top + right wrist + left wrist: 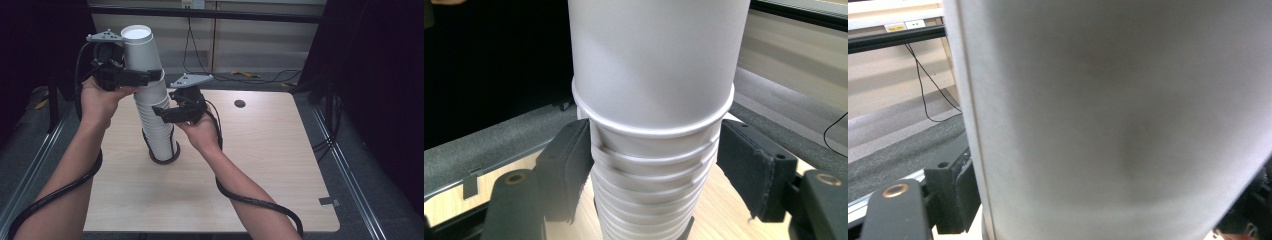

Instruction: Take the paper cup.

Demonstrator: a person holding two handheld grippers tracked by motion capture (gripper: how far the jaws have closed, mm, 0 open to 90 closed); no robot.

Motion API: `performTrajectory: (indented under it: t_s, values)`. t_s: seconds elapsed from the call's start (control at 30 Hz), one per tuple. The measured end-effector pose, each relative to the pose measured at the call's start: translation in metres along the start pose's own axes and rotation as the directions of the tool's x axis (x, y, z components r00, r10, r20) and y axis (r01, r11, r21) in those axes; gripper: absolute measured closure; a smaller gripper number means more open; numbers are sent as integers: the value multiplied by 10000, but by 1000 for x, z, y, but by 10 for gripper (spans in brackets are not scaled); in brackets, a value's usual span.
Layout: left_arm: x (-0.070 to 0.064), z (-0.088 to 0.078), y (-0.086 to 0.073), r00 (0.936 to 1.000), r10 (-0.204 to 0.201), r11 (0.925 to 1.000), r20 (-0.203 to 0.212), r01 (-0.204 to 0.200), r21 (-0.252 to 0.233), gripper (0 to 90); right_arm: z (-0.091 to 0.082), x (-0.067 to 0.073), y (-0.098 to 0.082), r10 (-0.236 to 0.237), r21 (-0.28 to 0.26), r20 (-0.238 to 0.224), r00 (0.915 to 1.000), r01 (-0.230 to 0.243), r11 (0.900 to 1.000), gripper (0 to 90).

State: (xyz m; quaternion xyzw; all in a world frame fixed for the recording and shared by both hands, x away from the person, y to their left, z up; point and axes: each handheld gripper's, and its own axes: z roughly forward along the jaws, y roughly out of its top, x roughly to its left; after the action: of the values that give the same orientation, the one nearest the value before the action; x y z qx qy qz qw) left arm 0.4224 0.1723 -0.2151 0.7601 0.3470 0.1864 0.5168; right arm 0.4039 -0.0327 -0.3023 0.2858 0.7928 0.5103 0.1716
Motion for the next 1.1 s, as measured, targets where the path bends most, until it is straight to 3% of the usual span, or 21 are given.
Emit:
performTrajectory:
  t_s: [1.1]
  values:
    - [-5, -18, 23, 9998, 159, 9978, 122, -150, -644, 164, -2, -1, -8, 158, -12, -34, 9999, -158, 9999, 226]
